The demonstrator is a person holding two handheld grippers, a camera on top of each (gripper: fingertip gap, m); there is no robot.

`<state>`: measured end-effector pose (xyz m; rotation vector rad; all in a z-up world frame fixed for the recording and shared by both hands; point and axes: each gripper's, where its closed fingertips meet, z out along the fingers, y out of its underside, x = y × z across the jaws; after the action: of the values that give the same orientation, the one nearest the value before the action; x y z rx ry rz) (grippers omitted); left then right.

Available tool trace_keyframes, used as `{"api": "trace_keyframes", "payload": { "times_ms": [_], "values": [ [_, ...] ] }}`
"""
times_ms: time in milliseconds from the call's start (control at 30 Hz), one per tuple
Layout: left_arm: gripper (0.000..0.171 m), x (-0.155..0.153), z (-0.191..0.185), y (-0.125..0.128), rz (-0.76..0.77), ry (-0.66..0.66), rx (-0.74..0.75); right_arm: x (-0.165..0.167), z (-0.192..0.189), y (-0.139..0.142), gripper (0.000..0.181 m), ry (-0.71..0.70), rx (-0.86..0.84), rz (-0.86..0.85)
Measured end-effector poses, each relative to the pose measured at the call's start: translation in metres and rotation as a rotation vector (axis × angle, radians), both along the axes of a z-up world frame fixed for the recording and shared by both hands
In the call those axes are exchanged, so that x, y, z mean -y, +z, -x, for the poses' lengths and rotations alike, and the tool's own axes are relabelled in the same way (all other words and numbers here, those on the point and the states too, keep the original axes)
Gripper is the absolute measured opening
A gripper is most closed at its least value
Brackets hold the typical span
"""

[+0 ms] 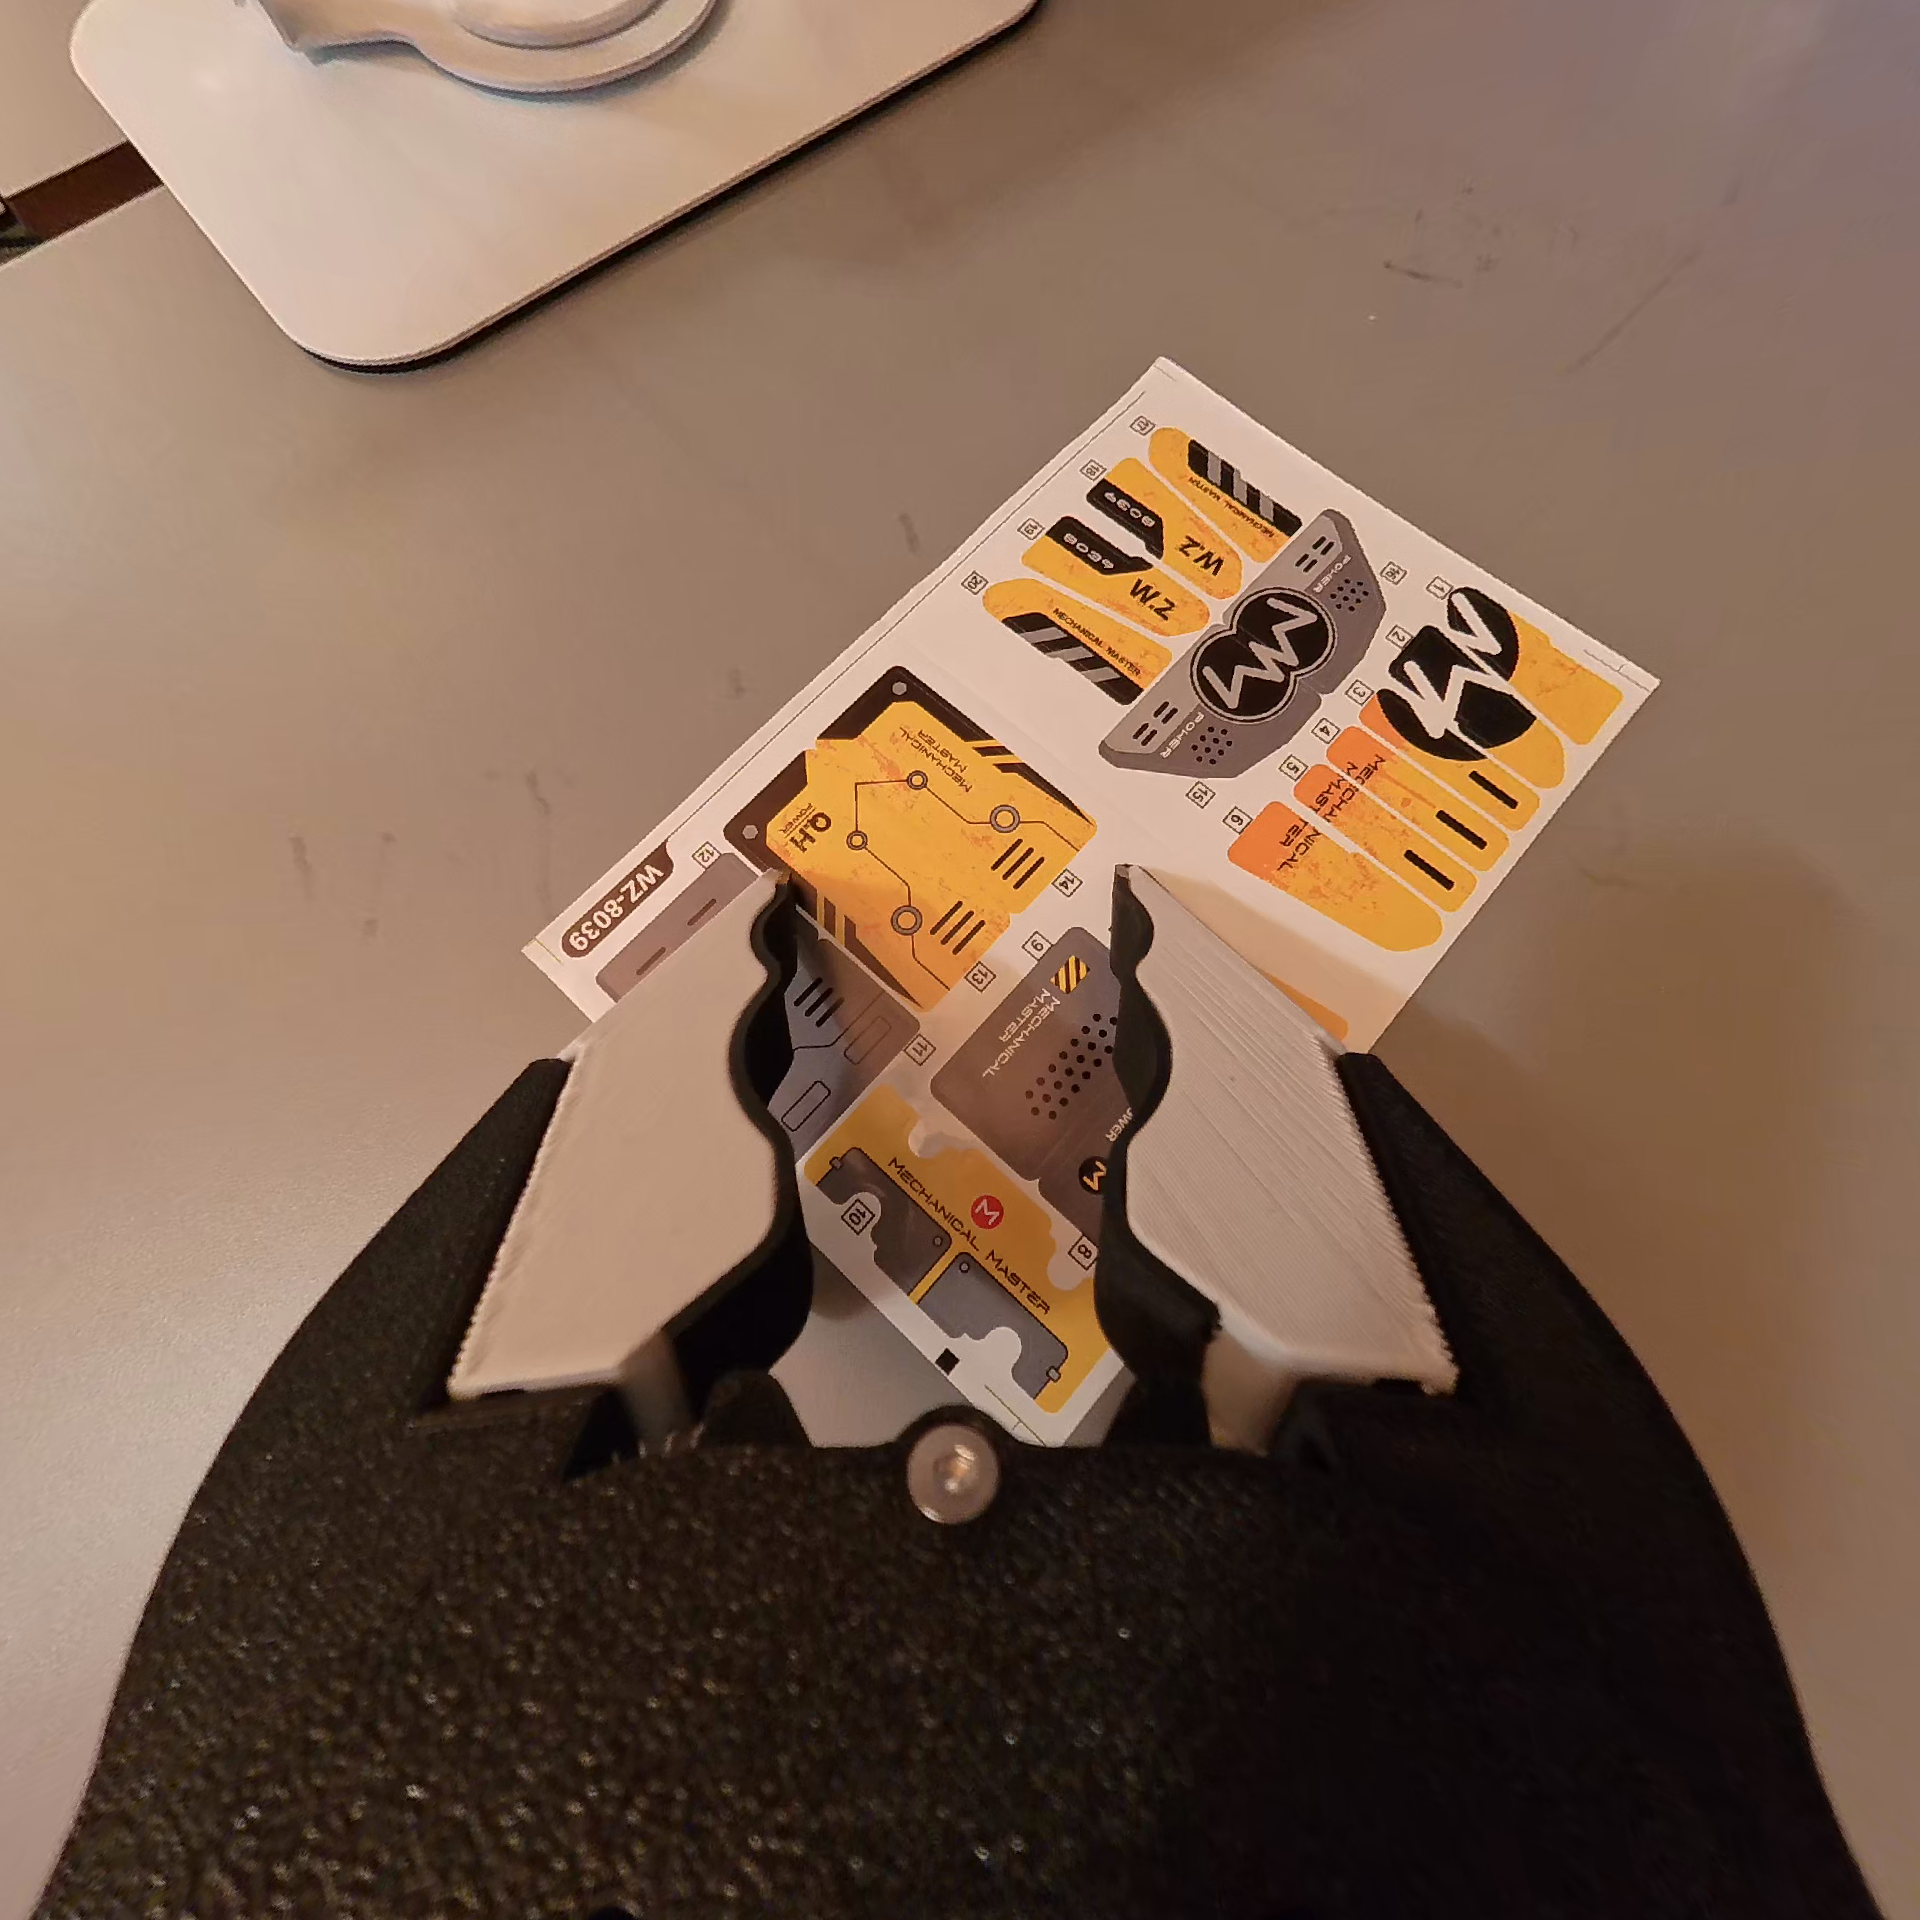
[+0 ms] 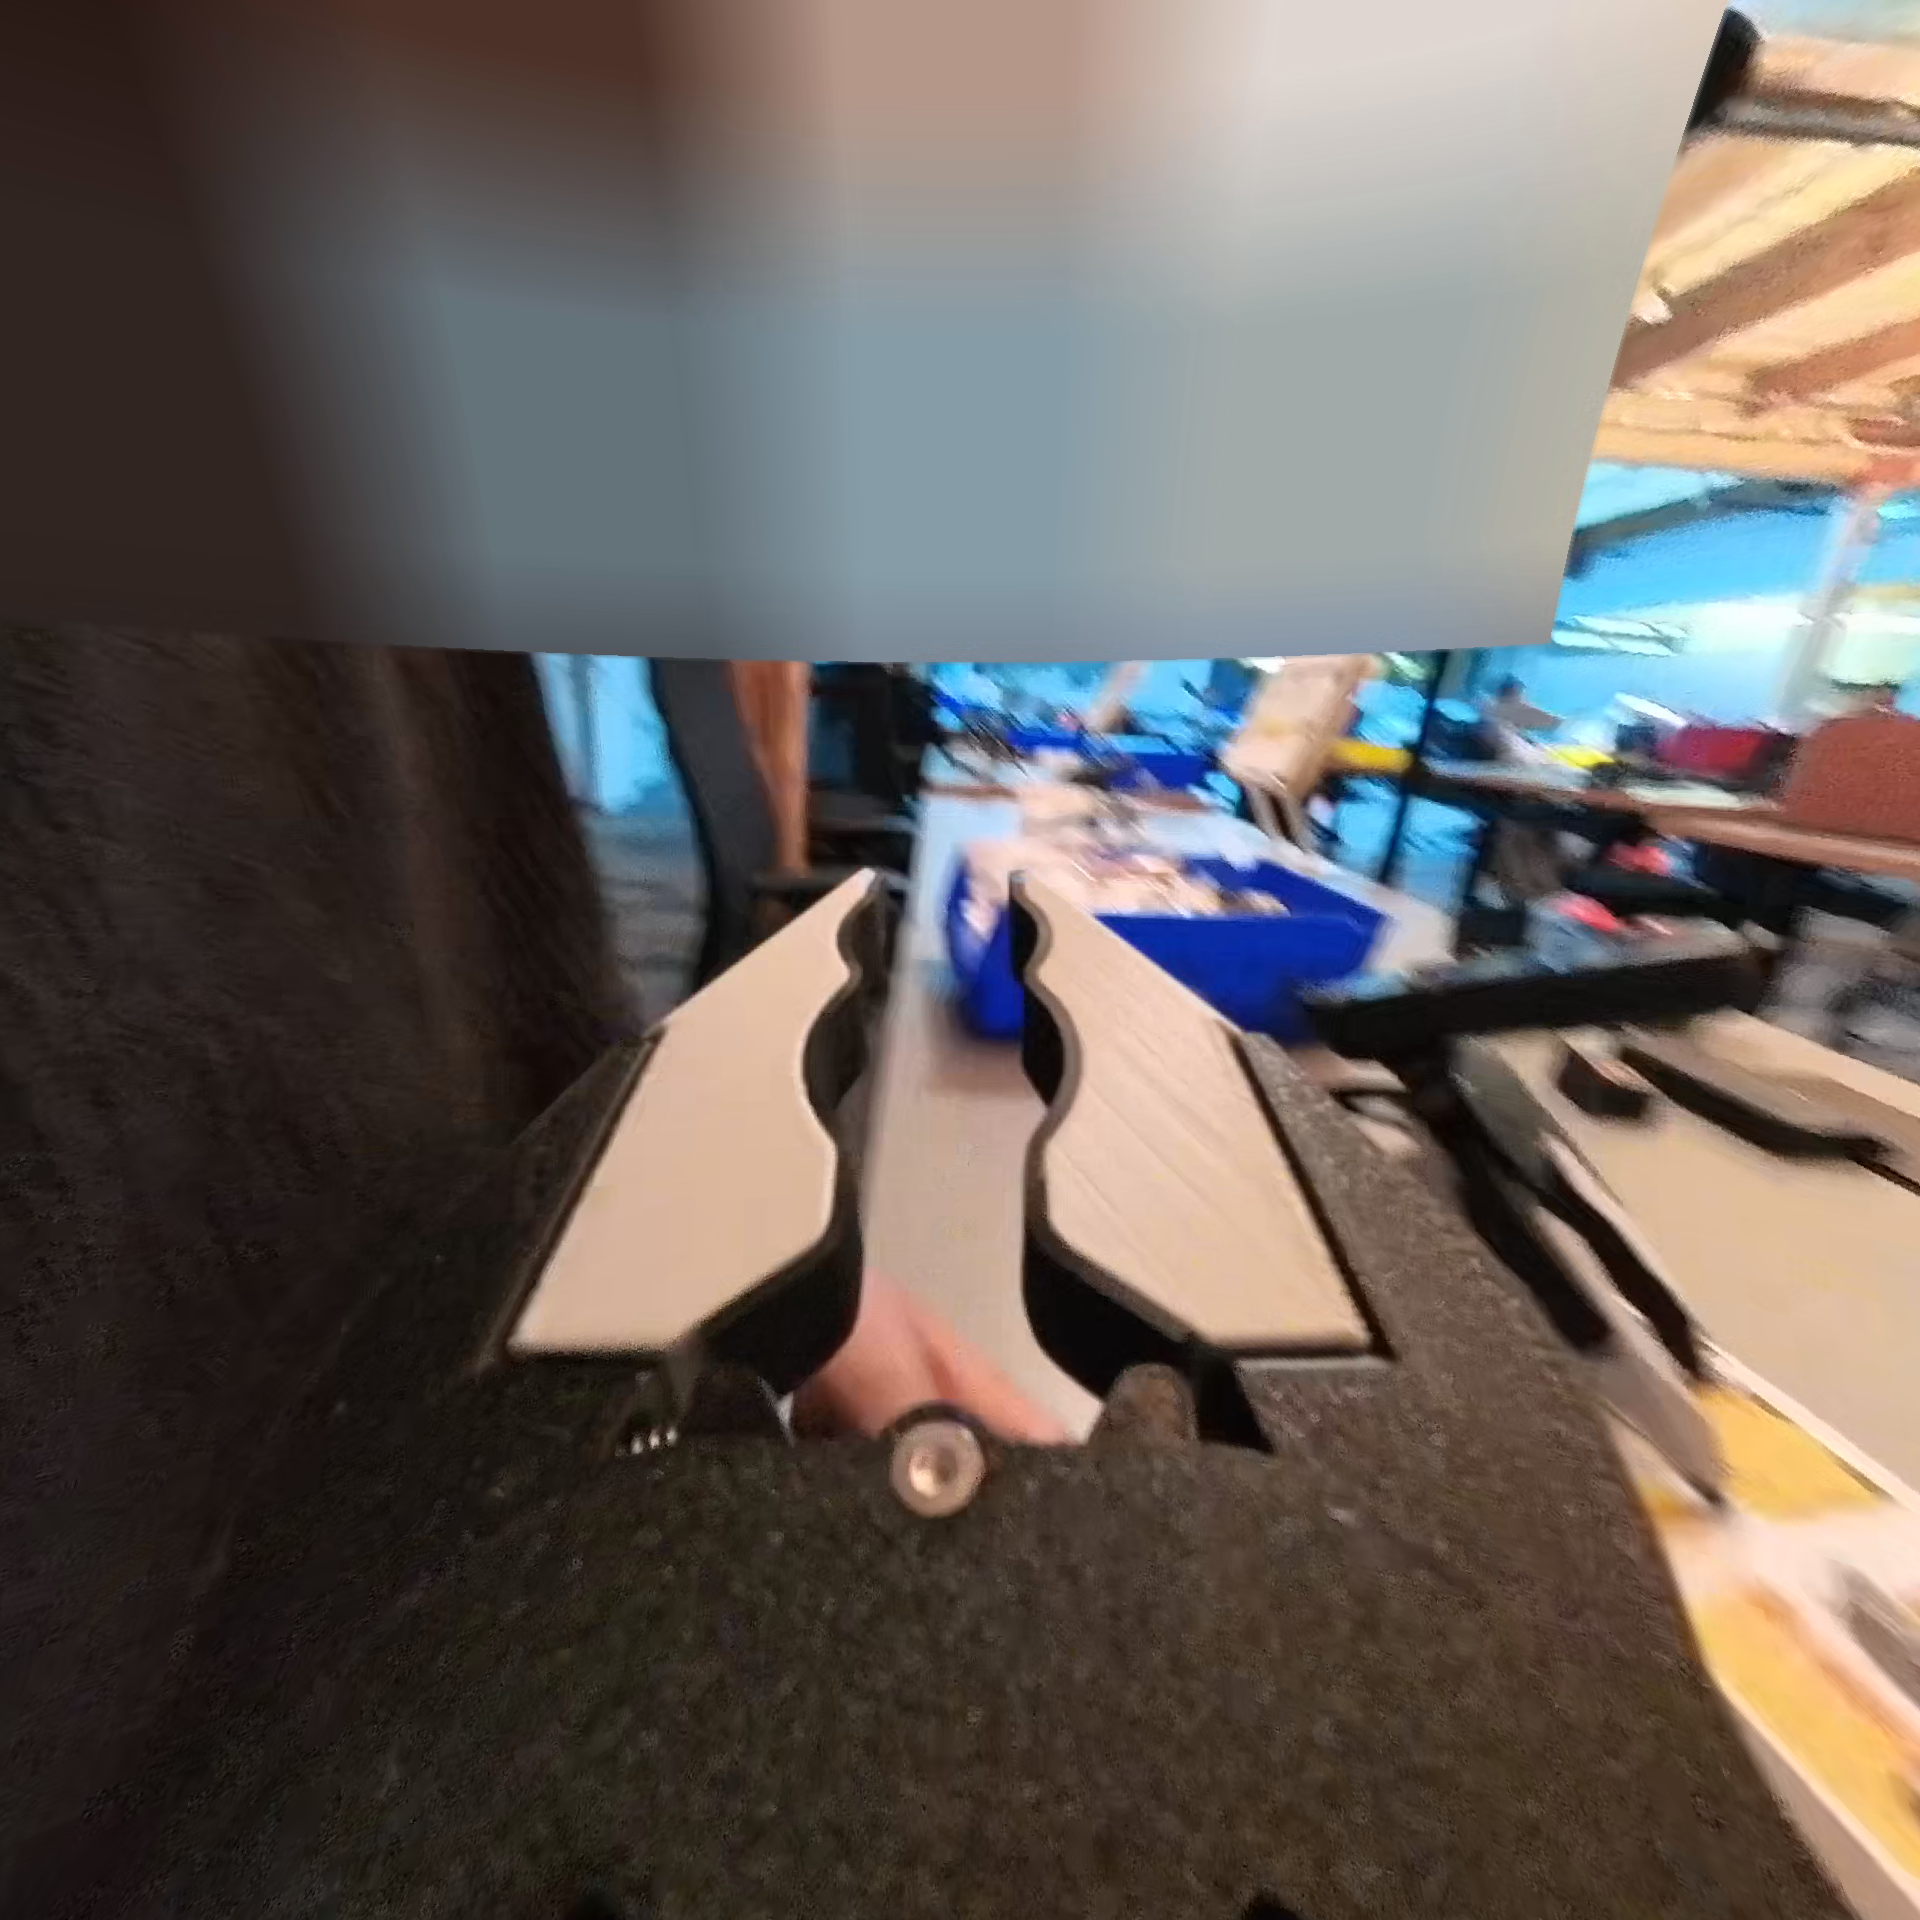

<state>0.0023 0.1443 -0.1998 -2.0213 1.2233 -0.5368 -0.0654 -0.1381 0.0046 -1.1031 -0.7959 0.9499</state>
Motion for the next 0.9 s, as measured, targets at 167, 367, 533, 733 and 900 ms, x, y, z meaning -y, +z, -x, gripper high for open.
{"api": "trace_keyframes", "payload": {
  "times_ms": [167, 367, 533, 733, 900],
  "values": [
    [0.06, 0.0, 0.0, 0.0, 0.0, 0.0, 0.0, -0.095, -0.046, -0.066, 0.065, -0.409, 0.327, 0.14],
    [0.06, 0.0, 0.0, 0.0, 0.0, 0.0, 0.0, -0.171, -0.108, -0.116, 0.069, -0.589, 0.327, 0.399],
    [0.06, 0.0, -0.002, 0.0, 0.003, -0.014, 0.002, -0.187, -0.122, -0.144, 0.069, -0.671, 0.482, 0.445],
    [0.06, 0.0, -0.002, 0.0, 0.011, -0.031, 0.008, -0.192, -0.121, -0.162, 0.069, -0.628, 0.516, 0.572],
    [0.06, -0.001, -0.003, 0.001, 0.012, -0.057, -0.018, -0.193, -0.123, -0.161, 0.068, -0.636, 0.507, 0.572]
  ]
}}
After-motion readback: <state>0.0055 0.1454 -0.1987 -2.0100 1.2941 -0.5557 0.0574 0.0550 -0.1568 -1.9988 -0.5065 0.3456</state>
